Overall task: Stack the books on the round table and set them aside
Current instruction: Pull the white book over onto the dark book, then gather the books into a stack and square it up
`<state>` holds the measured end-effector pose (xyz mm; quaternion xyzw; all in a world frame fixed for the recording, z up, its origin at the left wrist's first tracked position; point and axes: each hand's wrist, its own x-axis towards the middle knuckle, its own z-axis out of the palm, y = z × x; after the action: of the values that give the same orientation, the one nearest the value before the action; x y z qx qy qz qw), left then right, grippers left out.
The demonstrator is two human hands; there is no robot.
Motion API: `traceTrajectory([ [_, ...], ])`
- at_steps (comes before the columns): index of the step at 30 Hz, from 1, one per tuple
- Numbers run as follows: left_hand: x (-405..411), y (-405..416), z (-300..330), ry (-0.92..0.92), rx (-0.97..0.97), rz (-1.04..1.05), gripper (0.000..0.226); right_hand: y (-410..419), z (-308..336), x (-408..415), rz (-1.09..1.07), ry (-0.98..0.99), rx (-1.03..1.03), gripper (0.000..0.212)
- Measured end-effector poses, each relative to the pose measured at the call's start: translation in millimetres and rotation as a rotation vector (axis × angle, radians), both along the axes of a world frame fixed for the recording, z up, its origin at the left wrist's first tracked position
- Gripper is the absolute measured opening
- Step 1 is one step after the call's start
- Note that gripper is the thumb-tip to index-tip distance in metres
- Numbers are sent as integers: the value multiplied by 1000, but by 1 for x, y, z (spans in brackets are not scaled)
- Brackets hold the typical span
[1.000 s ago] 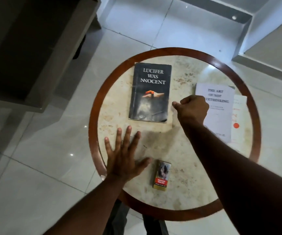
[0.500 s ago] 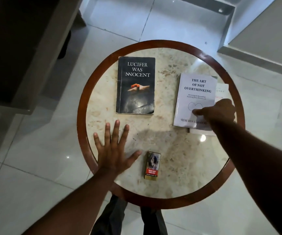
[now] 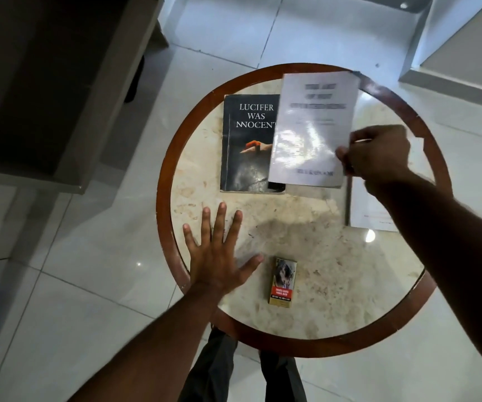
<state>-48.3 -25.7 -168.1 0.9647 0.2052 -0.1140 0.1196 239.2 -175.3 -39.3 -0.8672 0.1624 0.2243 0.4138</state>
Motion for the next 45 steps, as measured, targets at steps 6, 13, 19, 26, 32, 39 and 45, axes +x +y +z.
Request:
traceTrajectory([
  [6, -2, -1, -6, -64, 24, 2, 102, 53, -29, -21, 40, 31, -1, 33],
  [13, -5, -2, -7, -98, 23, -5, 103, 63, -53, -24, 51, 12, -34, 28],
  [19, -4, -1, -6, -91, 36, -16, 104, 77, -61, -27, 73, 13, 47, 31],
  [26, -3, -1, -3, -55, 39, -24, 104, 67, -58, -33, 65, 9, 83, 25],
  [32, -5, -11, -2, -118, 38, -26, 100, -43, -32, -33, -107, -156, -264, 39],
  [39, -1, -2, 7, -2, 21, -41, 104, -109, -38, -34, 28, -57, -395, 42],
  [45, -4, -2, 6, -20, 19, -47, 103, -116, -42, -13, -124, 149, -235, 20],
])
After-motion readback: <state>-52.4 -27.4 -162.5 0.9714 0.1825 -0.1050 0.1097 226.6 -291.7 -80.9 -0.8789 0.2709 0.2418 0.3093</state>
